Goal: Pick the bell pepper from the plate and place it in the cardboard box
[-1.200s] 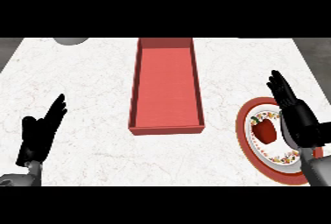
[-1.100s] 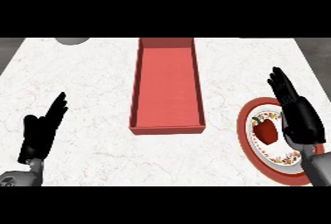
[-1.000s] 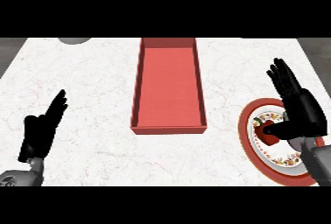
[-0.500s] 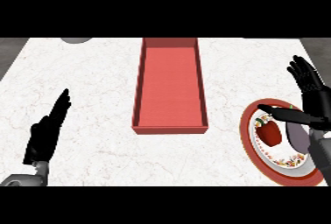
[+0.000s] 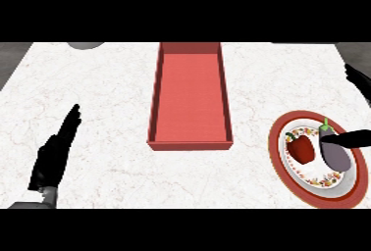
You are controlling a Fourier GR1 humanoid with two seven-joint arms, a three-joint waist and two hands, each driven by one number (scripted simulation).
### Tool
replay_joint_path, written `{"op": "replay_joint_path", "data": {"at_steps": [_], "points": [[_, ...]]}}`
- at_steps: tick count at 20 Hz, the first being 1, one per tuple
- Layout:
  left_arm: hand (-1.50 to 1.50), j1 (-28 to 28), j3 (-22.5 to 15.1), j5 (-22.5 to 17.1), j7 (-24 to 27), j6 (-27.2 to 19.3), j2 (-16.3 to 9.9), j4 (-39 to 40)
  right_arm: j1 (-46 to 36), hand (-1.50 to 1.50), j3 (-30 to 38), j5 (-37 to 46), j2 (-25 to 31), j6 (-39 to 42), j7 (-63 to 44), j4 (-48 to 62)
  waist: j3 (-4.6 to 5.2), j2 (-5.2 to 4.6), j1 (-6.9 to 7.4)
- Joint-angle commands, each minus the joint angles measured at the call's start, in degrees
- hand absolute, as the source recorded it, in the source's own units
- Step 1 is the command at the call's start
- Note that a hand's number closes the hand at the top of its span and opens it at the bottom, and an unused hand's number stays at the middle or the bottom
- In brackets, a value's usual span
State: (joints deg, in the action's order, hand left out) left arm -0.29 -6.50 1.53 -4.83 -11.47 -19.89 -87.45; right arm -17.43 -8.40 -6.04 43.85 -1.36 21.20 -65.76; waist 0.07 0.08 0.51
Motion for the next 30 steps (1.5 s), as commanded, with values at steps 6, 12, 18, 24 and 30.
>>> {"op": "replay_joint_path", "data": {"at_steps": [6,12,18,24,30], "points": [[0.0,-1.3,1.1,-0.4,-1.3,0.8,-0.6,-0.8,-4.0,-1.5,-11.9,12.1,14.2,16.4,-15.1,-5.6,0.09,-0.05,0.34],[0.0,3.7,1.0,1.2,-0.3,0.3,0.0,-3.5,-2.4,-1.5,-14.7,12.8,10.2,22.1,-26.2,-14.5,-0.03,0.11,-0.16],[0.0,0.3,2.5,1.6,-2.3,2.1,1.1,-3.1,0.1,-1.5,-13.0,19.0,4.1,21.5,-34.7,-18.3,-0.06,0.02,-0.42],[0.0,1.4,3.4,3.7,-0.2,1.8,3.2,-1.8,2.0,-1.5,-10.0,26.5,1.5,22.3,-31.0,-13.4,-0.08,-0.08,-0.25],[0.0,3.4,4.2,4.8,2.5,4.2,4.4,-1.3,4.2,-1.5,-7.2,30.0,-3.6,25.8,-35.5,-17.5,-0.06,-0.03,-0.36]]}}
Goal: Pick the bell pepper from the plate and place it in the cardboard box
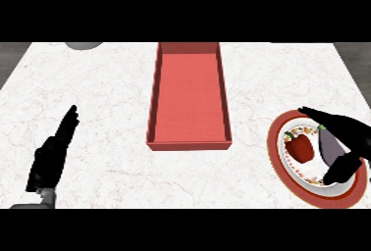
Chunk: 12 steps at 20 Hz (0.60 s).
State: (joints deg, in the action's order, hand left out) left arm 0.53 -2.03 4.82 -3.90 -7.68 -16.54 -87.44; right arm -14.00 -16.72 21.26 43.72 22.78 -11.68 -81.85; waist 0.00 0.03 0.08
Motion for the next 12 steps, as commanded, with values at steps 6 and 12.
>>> {"op": "replay_joint_path", "data": {"at_steps": [6,12], "points": [[0.0,-0.9,1.7,2.6,0.4,1.6,2.7,2.1,0.5,-1.5,5.1,9.0,-6.8,2.4,2.6,2.2,0.0,-0.04,0.05],[0.0,-0.5,3.9,3.1,-3.4,4.1,1.8,-3.2,1.6,-1.5,8.4,12.6,-10.7,3.7,3.0,1.8,0.0,0.0,0.02]]}}
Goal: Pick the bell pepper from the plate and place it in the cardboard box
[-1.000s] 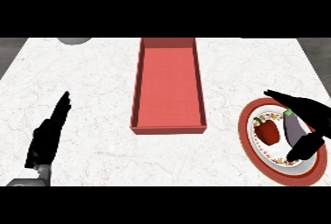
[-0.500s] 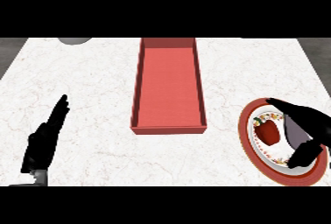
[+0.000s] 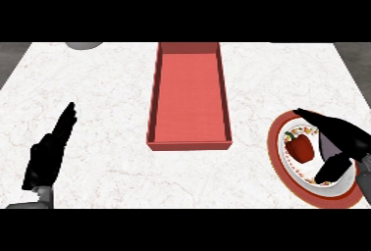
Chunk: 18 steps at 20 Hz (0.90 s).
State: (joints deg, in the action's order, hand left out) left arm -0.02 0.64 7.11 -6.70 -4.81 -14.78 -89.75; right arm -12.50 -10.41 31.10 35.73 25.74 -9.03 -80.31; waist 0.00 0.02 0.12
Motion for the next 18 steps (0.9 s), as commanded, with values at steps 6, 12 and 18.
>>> {"op": "replay_joint_path", "data": {"at_steps": [6,12,18], "points": [[0.0,-3.6,1.5,2.3,0.3,1.0,2.2,3.2,-1.0,-1.5,3.0,7.0,-6.3,-1.3,4.2,4.7,0.0,-0.05,-0.08],[0.0,2.3,2.6,2.4,2.9,2.8,2.9,0.0,0.5,-1.5,5.2,10.6,-7.4,0.8,5.9,4.7,0.0,-0.02,0.08],[0.0,-0.5,1.8,4.7,2.6,1.9,5.0,2.2,-1.1,-1.5,6.4,13.9,-8.0,2.4,7.7,6.8,0.0,-0.01,-0.01]]}}
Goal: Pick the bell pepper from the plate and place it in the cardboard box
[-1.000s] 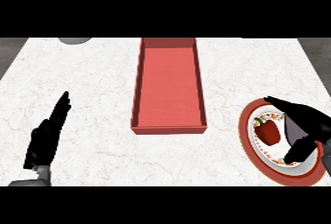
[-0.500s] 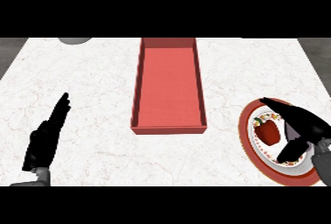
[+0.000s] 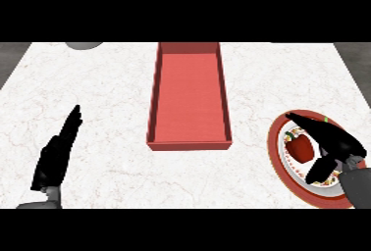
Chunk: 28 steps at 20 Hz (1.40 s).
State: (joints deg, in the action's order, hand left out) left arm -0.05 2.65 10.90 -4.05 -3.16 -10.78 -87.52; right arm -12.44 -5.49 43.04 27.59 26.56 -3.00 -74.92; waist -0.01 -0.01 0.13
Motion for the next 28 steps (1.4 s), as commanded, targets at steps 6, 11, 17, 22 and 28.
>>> {"op": "replay_joint_path", "data": {"at_steps": [6,11,17,22,28], "points": [[0.0,2.2,-0.9,1.3,-4.2,0.9,1.8,-6.8,-0.4,1.5,1.8,3.4,-3.1,-0.8,4.3,4.6,0.0,0.03,0.09],[0.0,-0.7,1.3,0.9,-1.5,0.9,0.5,-1.2,0.4,1.5,-0.2,11.8,-3.3,-17.0,7.6,6.9,-0.03,-0.03,0.1],[0.0,0.8,2.7,0.2,-1.0,2.3,-0.7,-1.0,3.4,1.5,2.0,13.8,-9.1,-16.7,-9.6,-2.0,0.09,0.3,-0.87],[0.0,2.6,2.2,0.7,-1.7,0.9,0.6,-2.2,9.2,1.5,3.6,21.2,-18.7,-24.2,-32.6,-7.4,0.27,1.1,-2.92],[0.0,1.9,2.0,1.4,-0.1,0.1,1.1,-1.6,16.4,1.5,-9.1,36.6,-26.2,-20.7,-51.1,-27.8,0.24,0.74,-2.09]]}}
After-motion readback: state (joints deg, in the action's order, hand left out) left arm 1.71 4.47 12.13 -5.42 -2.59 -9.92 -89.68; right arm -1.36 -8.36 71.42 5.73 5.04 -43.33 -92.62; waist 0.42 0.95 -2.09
